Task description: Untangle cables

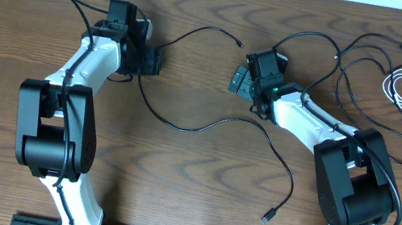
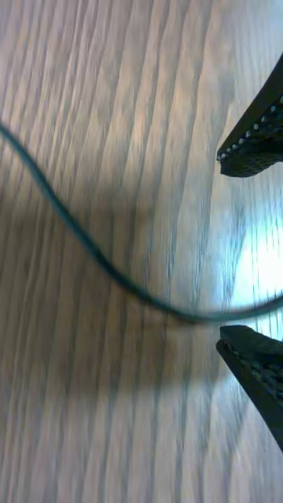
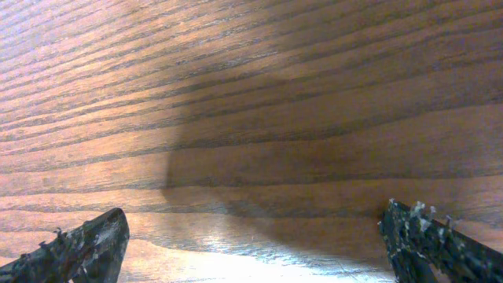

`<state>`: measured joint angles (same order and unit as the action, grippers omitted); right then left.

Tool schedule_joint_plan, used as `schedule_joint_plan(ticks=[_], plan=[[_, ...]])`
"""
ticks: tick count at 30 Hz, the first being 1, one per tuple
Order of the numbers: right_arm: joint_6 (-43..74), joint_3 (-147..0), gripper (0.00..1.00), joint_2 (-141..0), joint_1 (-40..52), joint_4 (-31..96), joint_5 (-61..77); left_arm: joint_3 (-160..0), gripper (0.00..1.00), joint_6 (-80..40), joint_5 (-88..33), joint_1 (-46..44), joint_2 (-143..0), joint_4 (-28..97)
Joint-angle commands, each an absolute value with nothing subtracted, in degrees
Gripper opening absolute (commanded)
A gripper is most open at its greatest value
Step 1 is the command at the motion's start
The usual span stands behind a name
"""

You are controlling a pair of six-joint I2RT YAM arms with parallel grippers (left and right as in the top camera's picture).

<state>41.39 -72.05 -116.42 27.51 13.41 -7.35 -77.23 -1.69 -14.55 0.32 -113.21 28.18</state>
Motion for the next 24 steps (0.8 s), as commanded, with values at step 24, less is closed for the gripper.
schedule_joint_plan(ticks=[24], plan=[[41.0, -71.4, 0.99, -118.3, 27.4, 13.5, -7.4, -77.3, 0.37, -1.8, -9.4, 0.4, -115.7, 28.1]])
